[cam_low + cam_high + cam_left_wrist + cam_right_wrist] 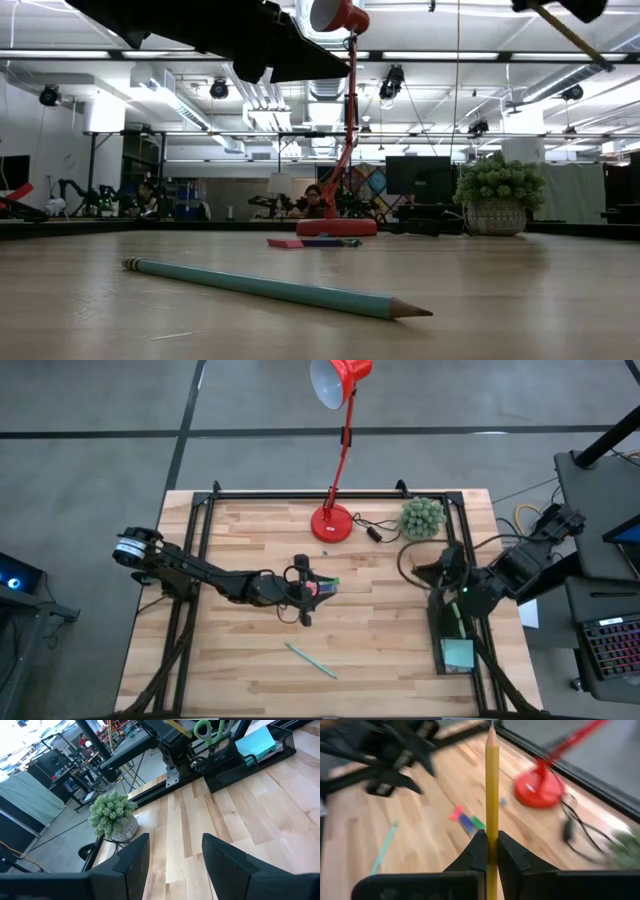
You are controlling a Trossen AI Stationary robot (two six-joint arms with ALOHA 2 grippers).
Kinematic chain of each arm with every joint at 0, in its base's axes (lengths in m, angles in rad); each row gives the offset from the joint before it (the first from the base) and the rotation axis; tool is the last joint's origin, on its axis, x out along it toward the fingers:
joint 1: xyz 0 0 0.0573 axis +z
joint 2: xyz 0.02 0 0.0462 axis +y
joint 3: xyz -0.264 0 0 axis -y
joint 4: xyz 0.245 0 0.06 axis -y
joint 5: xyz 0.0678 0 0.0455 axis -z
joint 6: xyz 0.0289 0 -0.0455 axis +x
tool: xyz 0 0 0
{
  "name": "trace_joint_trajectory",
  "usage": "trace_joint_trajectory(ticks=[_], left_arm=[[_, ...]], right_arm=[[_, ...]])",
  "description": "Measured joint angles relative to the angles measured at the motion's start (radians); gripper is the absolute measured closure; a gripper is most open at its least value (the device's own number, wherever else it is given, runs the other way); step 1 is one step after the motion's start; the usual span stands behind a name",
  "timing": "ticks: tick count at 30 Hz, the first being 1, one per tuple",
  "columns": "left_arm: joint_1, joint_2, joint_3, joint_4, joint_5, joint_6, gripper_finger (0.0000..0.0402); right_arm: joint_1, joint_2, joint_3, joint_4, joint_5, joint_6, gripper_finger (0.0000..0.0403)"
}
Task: Pick and place office supplies into organizer
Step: Put the yellow pencil into the black desk organizer
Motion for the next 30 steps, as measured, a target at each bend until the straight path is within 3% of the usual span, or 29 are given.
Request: trace_joint_trajectory(ticks=[4, 12, 16, 23, 30], left_arm=[[0.0, 0.0, -0.009, -0.004, 0.0, -0.001, 0.0234], [0.0, 0.0, -0.011, -0.006, 0.0, -0.001, 0.0234], [0.0, 0.0, -0.011, -0.006, 0.0, -0.002, 0.0234], [0.0, 0.0, -0.011, -0.006, 0.0, -0.002, 0.0234], [0.0, 0.0, -0.025, -0.007, 0.0, -0.005, 0.0234]], right_arm=[[0.002, 0.018, 0.06, -0.19, -0.073, 0.153, 0.039], [0.002, 0.065, 0.126, -0.426, -0.244, 0.297, 0.039], [0.002, 0.076, 0.166, -0.542, -0.247, 0.356, 0.039], [0.002, 0.077, 0.219, -0.551, -0.201, 0.333, 0.039], [0.035, 0.078, 0.127, -0.552, -0.134, 0.393, 0.039]])
